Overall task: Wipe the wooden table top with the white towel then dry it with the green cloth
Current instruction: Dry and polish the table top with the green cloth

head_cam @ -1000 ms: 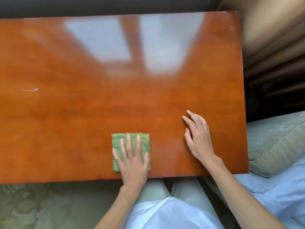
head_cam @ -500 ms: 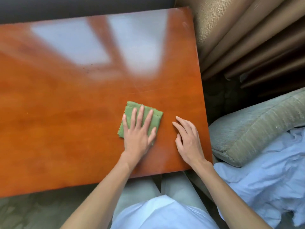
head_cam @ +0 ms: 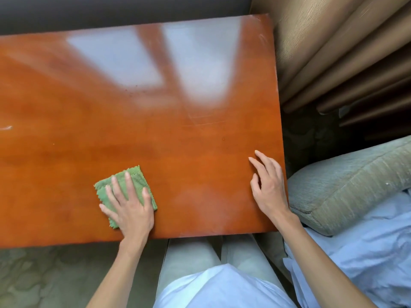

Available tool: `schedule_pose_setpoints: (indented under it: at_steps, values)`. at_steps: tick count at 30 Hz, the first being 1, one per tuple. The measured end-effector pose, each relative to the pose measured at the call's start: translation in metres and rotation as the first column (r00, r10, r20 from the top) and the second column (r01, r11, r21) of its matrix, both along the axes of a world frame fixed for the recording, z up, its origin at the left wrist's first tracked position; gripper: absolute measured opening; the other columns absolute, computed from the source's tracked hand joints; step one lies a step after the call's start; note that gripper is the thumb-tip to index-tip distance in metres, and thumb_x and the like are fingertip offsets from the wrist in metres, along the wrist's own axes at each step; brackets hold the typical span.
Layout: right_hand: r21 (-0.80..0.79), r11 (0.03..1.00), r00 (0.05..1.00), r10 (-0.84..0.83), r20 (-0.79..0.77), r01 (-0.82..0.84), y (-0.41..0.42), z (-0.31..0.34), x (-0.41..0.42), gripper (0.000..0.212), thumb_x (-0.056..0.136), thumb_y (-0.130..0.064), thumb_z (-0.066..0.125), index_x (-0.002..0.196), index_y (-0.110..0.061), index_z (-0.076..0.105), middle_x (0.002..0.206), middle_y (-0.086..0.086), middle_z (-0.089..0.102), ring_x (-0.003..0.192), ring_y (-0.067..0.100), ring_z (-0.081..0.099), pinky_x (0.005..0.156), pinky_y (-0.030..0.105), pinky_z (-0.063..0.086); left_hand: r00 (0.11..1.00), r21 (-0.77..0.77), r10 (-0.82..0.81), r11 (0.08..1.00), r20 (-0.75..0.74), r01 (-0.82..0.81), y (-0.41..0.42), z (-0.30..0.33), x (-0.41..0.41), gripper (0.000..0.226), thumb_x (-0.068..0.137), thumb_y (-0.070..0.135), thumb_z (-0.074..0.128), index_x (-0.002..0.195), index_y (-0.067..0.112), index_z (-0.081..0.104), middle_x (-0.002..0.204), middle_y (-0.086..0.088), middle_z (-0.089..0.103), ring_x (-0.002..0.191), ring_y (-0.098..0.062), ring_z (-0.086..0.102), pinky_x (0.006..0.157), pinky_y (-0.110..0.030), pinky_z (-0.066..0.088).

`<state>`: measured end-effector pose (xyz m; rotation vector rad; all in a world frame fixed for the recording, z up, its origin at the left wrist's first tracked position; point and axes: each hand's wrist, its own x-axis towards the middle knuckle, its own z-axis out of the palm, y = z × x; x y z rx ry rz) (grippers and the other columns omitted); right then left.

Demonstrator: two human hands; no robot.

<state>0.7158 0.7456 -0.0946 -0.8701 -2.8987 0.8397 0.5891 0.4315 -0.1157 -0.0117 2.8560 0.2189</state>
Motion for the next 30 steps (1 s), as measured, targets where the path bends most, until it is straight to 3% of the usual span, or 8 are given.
schedule_pose_setpoints:
  at_steps: [4,7,13,17,23,26,30]
  values:
    - [0.001,1.000,1.000,0.027,-0.010,-0.027,0.005,-0.002,0.002,0.046,0.092,-0.003,0.055,0.136,-0.015,0.053,0.148,0.000,0.044,0.134,0.019,0.036,0.112,0.028,0.025,0.982,-0.024,-0.186,0.982,0.025,0.187,0.032,0.004,0.080,0.063,0.098,0.045,0.026,0.156,0.021,0.022,0.162,-0.018,0.021,0.147,-0.041,0.023,0.110,-0.073,0.017]
    - [0.001,0.999,0.999,0.038,-0.026,-0.038,0.008,-0.003,0.003,0.045,0.091,-0.002,0.055,0.135,-0.013,0.055,0.148,0.000,0.045,0.132,0.020,0.038,0.112,0.032,0.031,0.912,0.008,-0.408,0.913,0.047,0.409,0.080,0.005,0.127,0.060,0.102,0.050,0.015,0.154,0.022,0.027,0.162,-0.015,0.023,0.146,-0.037,0.024,0.110,-0.073,0.017]
    - [-0.011,1.000,0.999,-0.008,-0.036,0.007,0.013,-0.001,0.004,0.045,0.090,-0.001,0.055,0.133,-0.011,0.056,0.147,0.002,0.046,0.132,0.019,0.037,0.113,0.031,0.027,0.739,0.073,-0.671,0.736,-0.053,0.673,0.163,-0.003,0.115,0.063,0.097,0.052,0.041,0.155,0.028,0.031,0.163,-0.008,0.023,0.150,-0.032,0.021,0.112,-0.071,0.018]
    - [-0.009,0.999,0.998,-0.048,-0.051,0.048,0.020,0.000,0.003,0.044,0.090,0.001,0.055,0.133,-0.009,0.057,0.146,0.004,0.048,0.131,0.020,0.037,0.112,0.031,0.027,0.755,0.049,-0.648,0.755,-0.100,0.654,0.202,-0.006,0.042,0.063,0.099,0.055,0.031,0.156,0.029,0.026,0.164,-0.007,0.021,0.152,-0.030,0.017,0.116,-0.067,0.014]
    - [-0.037,0.997,0.997,-0.065,-0.032,0.064,0.025,0.002,0.005,0.045,0.091,0.001,0.054,0.134,-0.012,0.056,0.147,0.003,0.046,0.133,0.016,0.032,0.110,0.032,0.027,0.905,-0.002,-0.420,0.907,-0.068,0.421,0.178,0.000,-0.071,0.065,0.096,0.054,0.025,0.156,0.030,0.024,0.165,-0.006,0.019,0.151,-0.030,0.016,0.116,-0.066,0.011]
    - [-0.061,0.996,0.997,-0.064,-0.031,0.062,0.028,0.003,0.007,0.045,0.091,0.000,0.054,0.135,-0.013,0.055,0.148,0.002,0.044,0.135,0.016,0.030,0.110,0.033,0.026,0.943,0.005,-0.327,0.945,-0.060,0.328,0.140,0.001,-0.079,0.065,0.097,0.053,0.025,0.157,0.029,0.023,0.165,-0.006,0.015,0.152,-0.031,0.012,0.116,-0.067,0.010]
    - [-0.100,0.992,0.997,-0.079,-0.024,0.077,0.033,0.001,0.010,0.046,0.092,-0.001,0.053,0.136,-0.015,0.053,0.149,0.000,0.042,0.136,0.016,0.030,0.111,0.032,0.026,0.980,0.010,-0.188,0.982,-0.061,0.188,0.105,0.001,-0.029,0.063,0.098,0.050,0.024,0.157,0.027,0.022,0.165,-0.007,0.015,0.151,-0.032,0.013,0.115,-0.069,0.011]
